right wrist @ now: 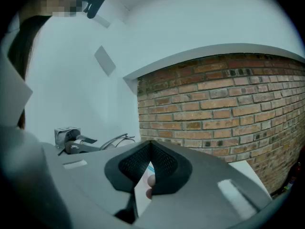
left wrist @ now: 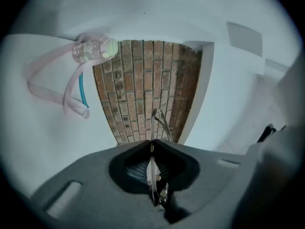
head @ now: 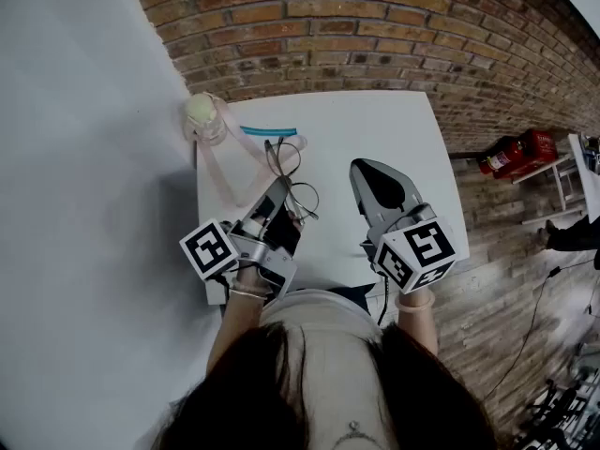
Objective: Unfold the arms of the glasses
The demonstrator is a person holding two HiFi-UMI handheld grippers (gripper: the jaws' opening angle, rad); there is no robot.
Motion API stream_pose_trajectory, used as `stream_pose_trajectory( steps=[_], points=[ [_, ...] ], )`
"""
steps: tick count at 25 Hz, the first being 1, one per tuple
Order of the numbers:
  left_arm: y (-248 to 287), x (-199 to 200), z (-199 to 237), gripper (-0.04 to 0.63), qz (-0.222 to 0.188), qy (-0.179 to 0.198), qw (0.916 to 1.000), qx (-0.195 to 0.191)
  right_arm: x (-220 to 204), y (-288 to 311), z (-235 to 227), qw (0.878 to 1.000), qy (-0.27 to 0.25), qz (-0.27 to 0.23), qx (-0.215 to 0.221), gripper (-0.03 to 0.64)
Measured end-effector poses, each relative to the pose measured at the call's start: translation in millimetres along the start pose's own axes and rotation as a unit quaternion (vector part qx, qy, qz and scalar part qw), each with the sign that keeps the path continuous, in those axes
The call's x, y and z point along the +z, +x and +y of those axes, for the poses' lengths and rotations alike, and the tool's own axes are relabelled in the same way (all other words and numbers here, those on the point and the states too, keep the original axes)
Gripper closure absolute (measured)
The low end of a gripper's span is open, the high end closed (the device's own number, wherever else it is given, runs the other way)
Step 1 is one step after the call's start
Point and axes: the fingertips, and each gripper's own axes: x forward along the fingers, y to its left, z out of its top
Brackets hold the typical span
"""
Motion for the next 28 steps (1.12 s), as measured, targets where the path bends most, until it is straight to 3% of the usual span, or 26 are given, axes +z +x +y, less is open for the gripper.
stream_pose_trajectory(
  steps=[6,16,28],
  points=[
    [3.2,-1.8,0.8,0.571,-0.003,0.003,1.0,0.0,0.8,-2.3,-1.7,1.0,-0.001,0.0,0.009,0.611],
    [2.8,0.1,0.8,0.571,-0.006,0.004,1.0,0.0,13.3,-11.5,20.6,0.997,-0.006,-0.025,0.068,0.611],
    [5.2,0.3,3.1,0.571,-0.003,-0.001,1.0,-0.004,9.4,-15.9,42.2,0.994,-0.03,-0.016,0.105,0.611]
  ],
)
